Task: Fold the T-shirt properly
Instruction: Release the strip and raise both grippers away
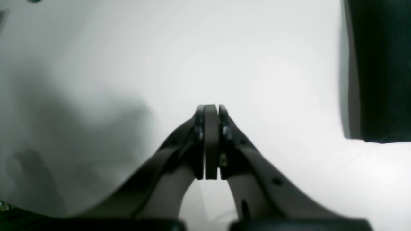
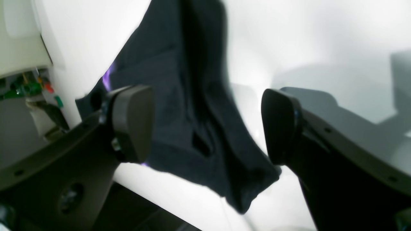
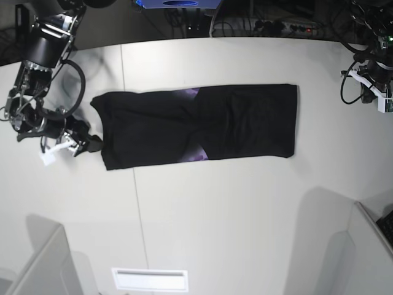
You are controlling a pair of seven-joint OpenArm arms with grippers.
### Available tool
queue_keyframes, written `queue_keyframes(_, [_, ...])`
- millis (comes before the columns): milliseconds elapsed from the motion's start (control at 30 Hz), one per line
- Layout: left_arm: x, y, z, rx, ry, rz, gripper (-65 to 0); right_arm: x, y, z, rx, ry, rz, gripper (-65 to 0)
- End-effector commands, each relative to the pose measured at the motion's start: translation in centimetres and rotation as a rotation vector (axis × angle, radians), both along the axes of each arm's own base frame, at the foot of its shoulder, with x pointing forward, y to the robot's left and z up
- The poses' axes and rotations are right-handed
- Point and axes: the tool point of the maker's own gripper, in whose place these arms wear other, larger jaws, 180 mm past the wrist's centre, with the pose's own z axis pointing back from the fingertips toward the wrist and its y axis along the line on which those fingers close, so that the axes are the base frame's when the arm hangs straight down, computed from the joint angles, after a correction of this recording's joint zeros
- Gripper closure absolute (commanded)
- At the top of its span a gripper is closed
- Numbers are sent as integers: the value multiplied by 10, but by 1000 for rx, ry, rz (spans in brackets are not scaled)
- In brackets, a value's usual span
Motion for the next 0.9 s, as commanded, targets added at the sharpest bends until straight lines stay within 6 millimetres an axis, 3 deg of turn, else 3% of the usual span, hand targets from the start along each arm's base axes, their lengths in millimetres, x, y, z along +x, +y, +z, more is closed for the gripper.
queue_keyframes(0, [3,4,3,7,-16,-6,0,7,-7,7,-8,-24,-5,-485])
queue_keyframes(200, [-1,11,-18,-54,13,38,0,5,14,-13,-66,-10,77,-485])
queue_keyframes(333, [3,11,-19,-64,-35,32,0,0,29,-23,-89,-9,124,-485])
queue_keyframes(533, [-1,19,-34,-99,-17,56,0,-13,49,-24,-70,-15,155,-480])
queue_keyframes(867, [10,-8,-50,-142,13,-16,0,-24,82,-33,-54,-2,238,-480])
